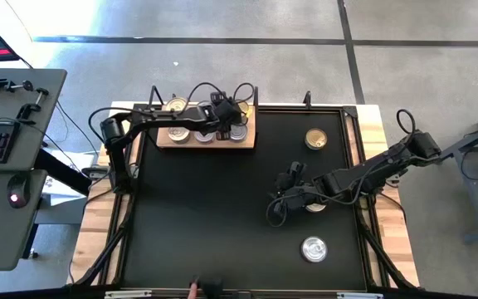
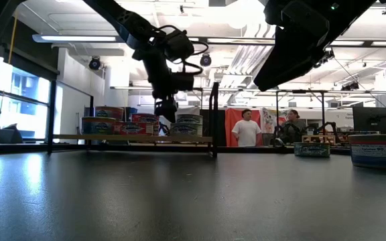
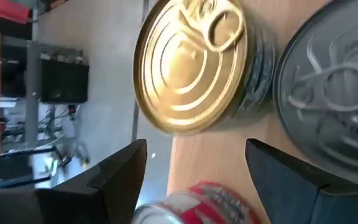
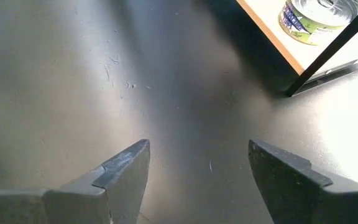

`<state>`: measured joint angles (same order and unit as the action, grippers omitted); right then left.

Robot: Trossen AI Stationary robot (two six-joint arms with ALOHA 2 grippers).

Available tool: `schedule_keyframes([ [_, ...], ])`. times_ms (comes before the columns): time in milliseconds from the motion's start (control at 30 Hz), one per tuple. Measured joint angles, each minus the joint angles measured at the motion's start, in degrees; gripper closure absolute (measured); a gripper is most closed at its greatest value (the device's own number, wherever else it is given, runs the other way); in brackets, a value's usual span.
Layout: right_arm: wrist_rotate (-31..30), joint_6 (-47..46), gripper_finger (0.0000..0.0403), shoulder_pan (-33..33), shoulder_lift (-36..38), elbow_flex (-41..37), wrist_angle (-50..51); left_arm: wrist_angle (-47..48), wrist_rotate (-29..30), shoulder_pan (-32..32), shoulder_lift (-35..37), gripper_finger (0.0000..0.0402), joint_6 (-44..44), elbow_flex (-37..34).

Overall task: Stack canned seafood by type on shelf
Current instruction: Stack the blue tuna can on top of the blue tuna can on the shelf

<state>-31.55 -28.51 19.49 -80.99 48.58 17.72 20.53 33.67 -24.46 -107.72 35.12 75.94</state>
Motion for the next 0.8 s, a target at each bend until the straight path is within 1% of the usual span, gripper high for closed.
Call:
schedule_keyframes([
  [67, 0.00, 0.00, 0.0139, 0.00, 0.00, 0.00, 0.00, 0.86, 2.78, 0.45, 0.00, 0.0135, 0.05, 0.00],
  [167, -0.02, 0.00, 0.0139, 0.00, 0.00, 0.00, 0.00, 1.60, 8.46, 1.40, 0.00, 0.0135, -0.10, 0.00],
  [200, -0.31, 0.00, 0.0139, 0.00, 0.00, 0.00, 0.02, 1.92, 9.51, 1.76, 0.17, 0.0135, -0.72, 0.00],
  [267, -2.23, 0.00, 0.0139, 0.06, 0.00, 0.00, 0.02, 3.35, 9.74, 2.64, 1.05, 0.0135, -3.43, 0.00],
  [333, -4.53, 0.02, 0.0139, 0.18, 0.00, 0.00, 0.25, 5.63, 8.31, 3.59, 2.61, 0.0135, -8.07, 0.00],
  [400, -6.66, 0.52, 0.0139, 0.78, 0.00, 0.00, 0.72, 8.33, 5.60, 4.80, 4.56, 0.0135, -13.58, -0.49],
  [467, -8.90, 2.60, 0.0139, 2.17, 0.07, 0.00, 1.12, 9.20, 2.22, 6.35, 7.06, 0.0135, -18.19, -2.13],
  [567, -10.12, 5.72, 0.0139, 4.43, 1.38, 0.00, 4.29, 8.02, -1.71, 9.71, 10.88, 0.0135, -22.76, -5.87],
  [633, -10.05, 6.69, 0.0139, 5.61, 2.79, 0.02, 8.62, 6.22, -2.94, 12.51, 13.31, 0.0135, -25.30, -9.30],
  [733, -10.68, 5.75, 0.0139, 6.56, 4.24, 0.02, 18.70, 0.93, -3.64, 17.03, 16.16, 0.0135, -28.55, -14.62],
  [800, -10.50, 1.58, 0.0139, 6.28, 4.66, 0.02, 25.88, -3.22, -3.62, 20.18, 17.19, 0.0135, -30.66, -17.93],
])
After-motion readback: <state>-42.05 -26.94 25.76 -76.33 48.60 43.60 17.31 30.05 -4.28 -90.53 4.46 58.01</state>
